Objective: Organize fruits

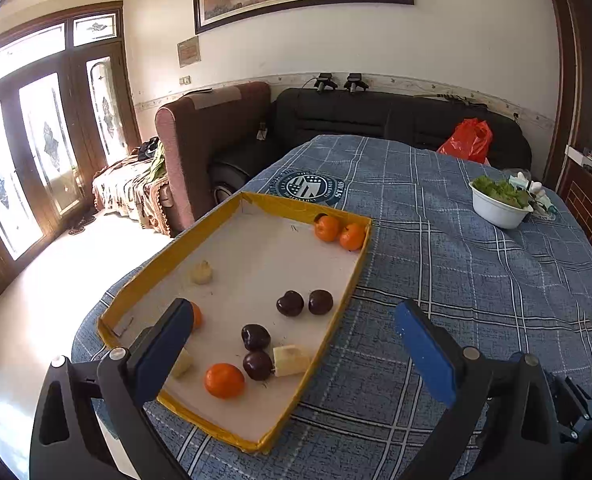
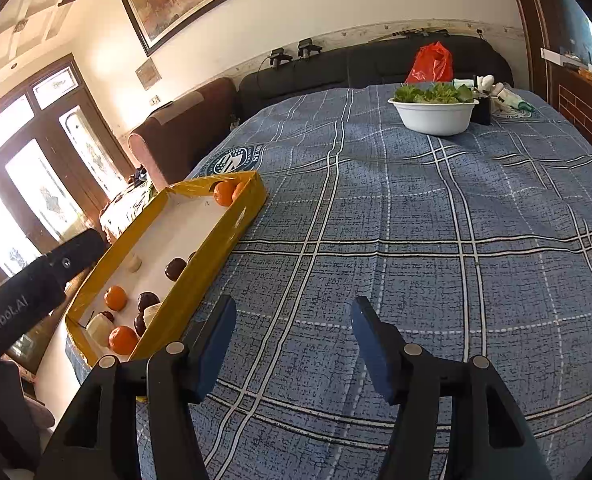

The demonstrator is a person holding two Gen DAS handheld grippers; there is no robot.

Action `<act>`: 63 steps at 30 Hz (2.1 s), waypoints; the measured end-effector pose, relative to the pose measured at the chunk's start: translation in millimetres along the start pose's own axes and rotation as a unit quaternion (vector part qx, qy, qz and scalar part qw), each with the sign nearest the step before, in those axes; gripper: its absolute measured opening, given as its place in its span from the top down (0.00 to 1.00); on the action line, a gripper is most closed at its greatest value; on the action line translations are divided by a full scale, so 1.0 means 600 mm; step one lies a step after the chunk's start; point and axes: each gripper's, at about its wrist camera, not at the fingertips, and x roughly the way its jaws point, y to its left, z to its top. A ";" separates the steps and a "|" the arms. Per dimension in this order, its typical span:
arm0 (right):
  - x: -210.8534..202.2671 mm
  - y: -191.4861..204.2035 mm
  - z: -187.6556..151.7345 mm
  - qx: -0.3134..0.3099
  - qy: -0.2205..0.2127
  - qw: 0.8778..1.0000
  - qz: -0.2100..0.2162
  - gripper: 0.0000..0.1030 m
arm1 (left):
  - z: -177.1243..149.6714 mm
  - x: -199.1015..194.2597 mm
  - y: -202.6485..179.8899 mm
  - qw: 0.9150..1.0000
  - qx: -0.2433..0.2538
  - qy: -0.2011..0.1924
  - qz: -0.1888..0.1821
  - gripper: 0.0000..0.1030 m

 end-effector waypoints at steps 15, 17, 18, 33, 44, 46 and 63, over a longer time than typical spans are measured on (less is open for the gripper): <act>-0.042 0.012 -0.012 -0.020 -0.024 0.999 -0.021 0.27 | -0.019 -0.040 -0.014 0.999 0.008 -0.014 -0.038 0.03; -0.043 0.015 -0.013 -0.021 -0.023 0.999 -0.022 0.27 | -0.020 -0.043 -0.012 0.999 0.007 -0.014 -0.042 0.03; -0.044 0.016 -0.013 -0.022 -0.023 0.999 -0.022 0.27 | -0.021 -0.044 -0.011 0.999 0.006 -0.014 -0.044 0.03; -0.169 0.039 0.032 -0.047 -0.096 0.993 -0.055 0.27 | 0.010 -0.231 0.071 0.982 -0.048 -0.181 -0.030 0.00; -0.377 0.113 0.133 -0.106 -0.197 0.971 -0.079 0.07 | 0.023 -0.411 0.183 0.931 -0.160 -0.327 -0.014 0.00; -0.341 0.126 0.111 -0.115 -0.174 0.976 -0.058 0.07 | 0.024 -0.389 0.186 0.934 -0.165 -0.316 -0.027 0.00; -0.094 0.154 0.016 -0.151 -0.038 0.988 -0.020 0.07 | -0.010 -0.081 0.101 0.995 -0.077 -0.057 0.017 0.00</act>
